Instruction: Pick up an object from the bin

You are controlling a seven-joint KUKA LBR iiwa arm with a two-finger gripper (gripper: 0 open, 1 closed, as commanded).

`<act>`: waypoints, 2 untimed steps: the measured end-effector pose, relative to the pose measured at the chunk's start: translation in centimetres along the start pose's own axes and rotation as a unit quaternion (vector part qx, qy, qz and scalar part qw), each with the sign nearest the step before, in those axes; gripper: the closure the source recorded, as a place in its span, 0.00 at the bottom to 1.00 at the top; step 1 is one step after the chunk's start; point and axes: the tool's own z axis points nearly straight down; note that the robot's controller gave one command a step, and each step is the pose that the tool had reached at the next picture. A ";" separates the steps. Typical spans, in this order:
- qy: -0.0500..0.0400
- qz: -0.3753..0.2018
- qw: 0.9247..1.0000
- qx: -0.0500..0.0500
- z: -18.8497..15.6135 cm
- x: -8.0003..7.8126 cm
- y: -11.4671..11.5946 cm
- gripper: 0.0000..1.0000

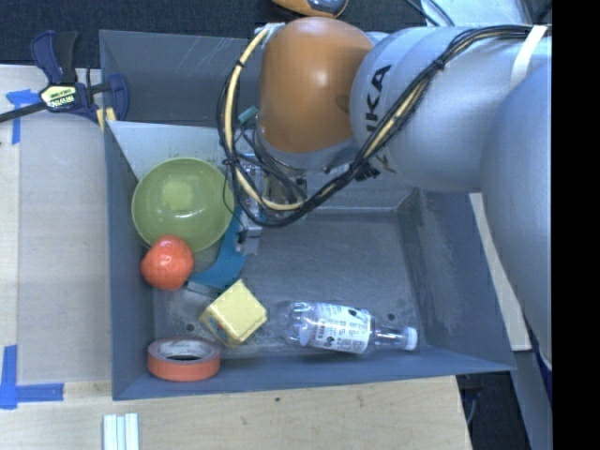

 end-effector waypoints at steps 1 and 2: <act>-0.004 0.002 1.000 -0.001 -0.5 -0.2 -0.1 0.00; -0.005 -0.305 0.952 -0.001 11.8 0.2 -1.2 0.00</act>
Offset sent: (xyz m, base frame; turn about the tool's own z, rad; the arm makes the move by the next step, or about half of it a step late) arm -0.0039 -0.0139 -0.1207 -0.6295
